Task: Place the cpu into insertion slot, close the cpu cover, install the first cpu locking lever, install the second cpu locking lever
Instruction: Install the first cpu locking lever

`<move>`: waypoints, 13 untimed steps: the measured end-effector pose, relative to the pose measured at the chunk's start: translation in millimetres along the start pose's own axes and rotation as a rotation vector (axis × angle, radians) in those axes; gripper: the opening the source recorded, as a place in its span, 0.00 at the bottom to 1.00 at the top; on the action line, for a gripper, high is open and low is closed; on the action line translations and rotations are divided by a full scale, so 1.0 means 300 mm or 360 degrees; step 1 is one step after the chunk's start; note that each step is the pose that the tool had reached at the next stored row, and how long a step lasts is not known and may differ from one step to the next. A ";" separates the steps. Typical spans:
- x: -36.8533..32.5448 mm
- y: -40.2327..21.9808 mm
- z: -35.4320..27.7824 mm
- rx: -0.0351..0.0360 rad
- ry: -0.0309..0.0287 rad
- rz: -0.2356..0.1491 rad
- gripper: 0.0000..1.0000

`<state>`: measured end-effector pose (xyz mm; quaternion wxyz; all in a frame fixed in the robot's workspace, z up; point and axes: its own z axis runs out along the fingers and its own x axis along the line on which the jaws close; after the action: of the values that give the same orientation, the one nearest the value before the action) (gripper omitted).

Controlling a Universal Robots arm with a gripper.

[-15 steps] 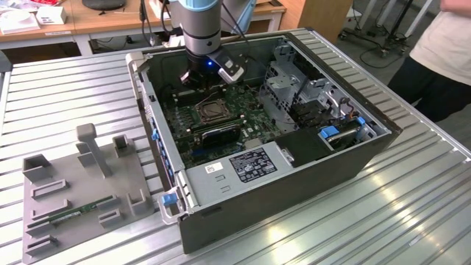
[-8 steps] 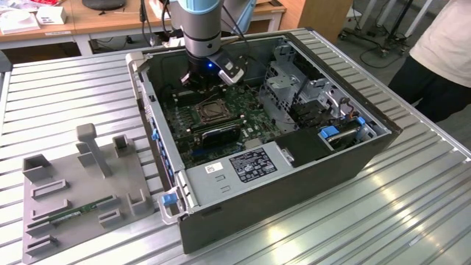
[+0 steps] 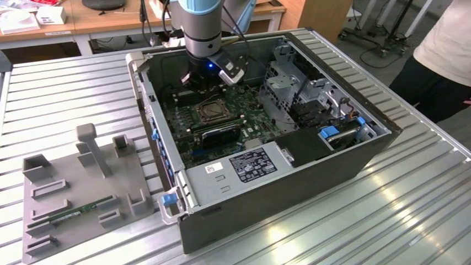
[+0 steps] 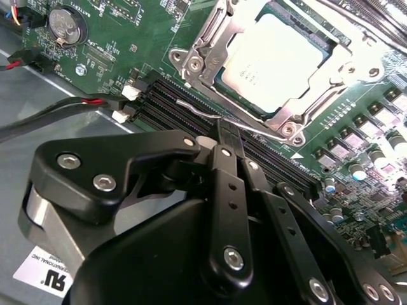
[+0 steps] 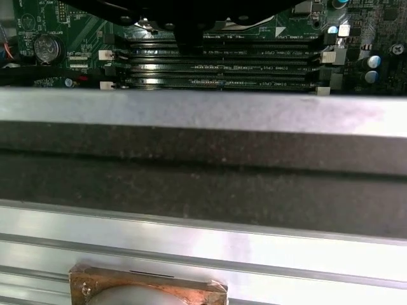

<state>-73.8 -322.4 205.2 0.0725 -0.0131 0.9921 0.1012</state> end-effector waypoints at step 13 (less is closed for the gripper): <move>-0.016 -0.002 0.008 0.0000 0.00001 0.0000 0.11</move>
<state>-68.5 -322.4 203.6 0.0725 -0.0131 0.9921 0.1012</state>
